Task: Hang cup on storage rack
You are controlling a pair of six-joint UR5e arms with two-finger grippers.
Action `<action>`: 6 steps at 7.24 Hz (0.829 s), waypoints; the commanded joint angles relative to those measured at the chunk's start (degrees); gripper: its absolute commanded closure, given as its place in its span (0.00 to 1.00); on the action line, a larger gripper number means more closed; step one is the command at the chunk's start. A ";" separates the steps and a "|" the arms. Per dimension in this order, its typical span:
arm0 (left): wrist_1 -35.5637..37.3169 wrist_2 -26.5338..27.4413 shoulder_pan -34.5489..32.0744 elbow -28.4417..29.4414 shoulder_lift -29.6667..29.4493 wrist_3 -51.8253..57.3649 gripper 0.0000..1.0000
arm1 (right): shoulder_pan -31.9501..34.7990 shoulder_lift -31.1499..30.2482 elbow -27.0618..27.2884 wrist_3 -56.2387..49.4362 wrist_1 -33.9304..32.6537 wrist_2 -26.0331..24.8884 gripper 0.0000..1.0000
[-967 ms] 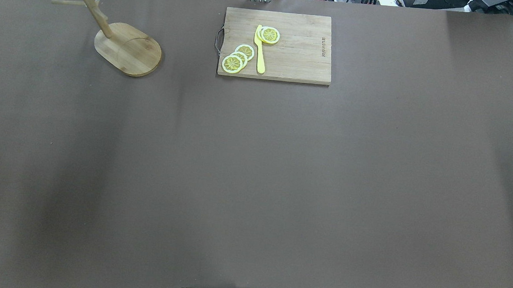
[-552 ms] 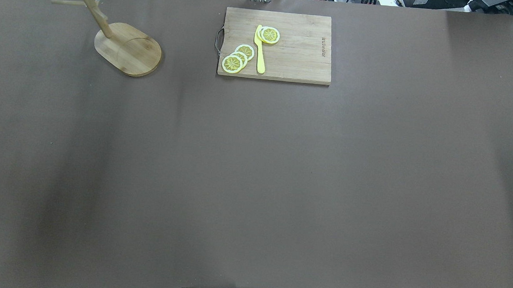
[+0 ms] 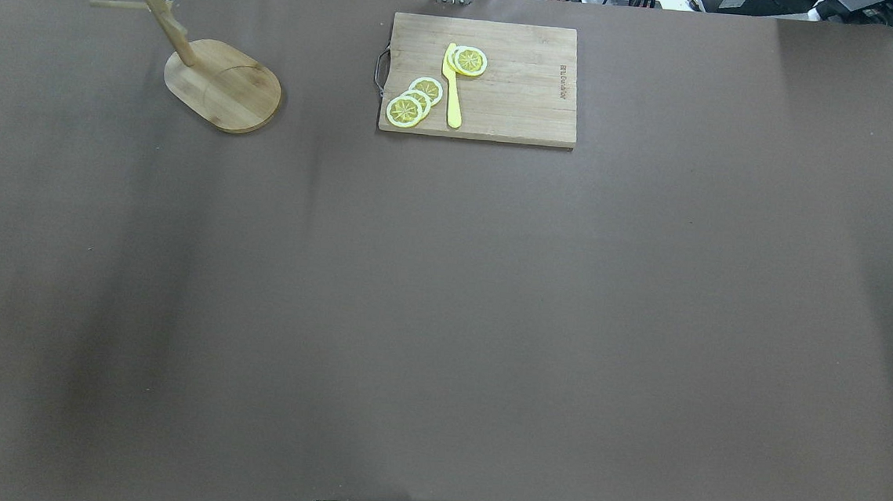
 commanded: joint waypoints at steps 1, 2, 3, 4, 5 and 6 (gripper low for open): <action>0.45 -0.04 0.27 -0.09 -0.02 0.00 0.02 | 0.00 0.08 0.00 0.12 -0.06 0.10 0.00; 0.54 0.05 0.27 -0.18 -0.11 0.00 0.02 | 0.00 0.17 -0.09 0.12 -0.06 0.01 0.00; 0.54 -0.04 0.27 -0.18 -0.11 0.00 0.02 | -0.09 0.17 0.00 0.12 -0.06 0.09 0.00; 0.63 -0.13 0.27 -0.09 -0.20 0.00 0.02 | 0.00 0.25 0.26 0.21 -0.06 0.10 0.00; 0.54 -0.13 0.27 0.08 -0.29 0.00 0.02 | 0.00 0.26 0.27 0.21 0.03 0.10 0.00; 0.54 -0.30 0.27 0.17 -0.29 0.00 0.02 | 0.00 0.26 0.44 0.38 0.12 0.10 0.00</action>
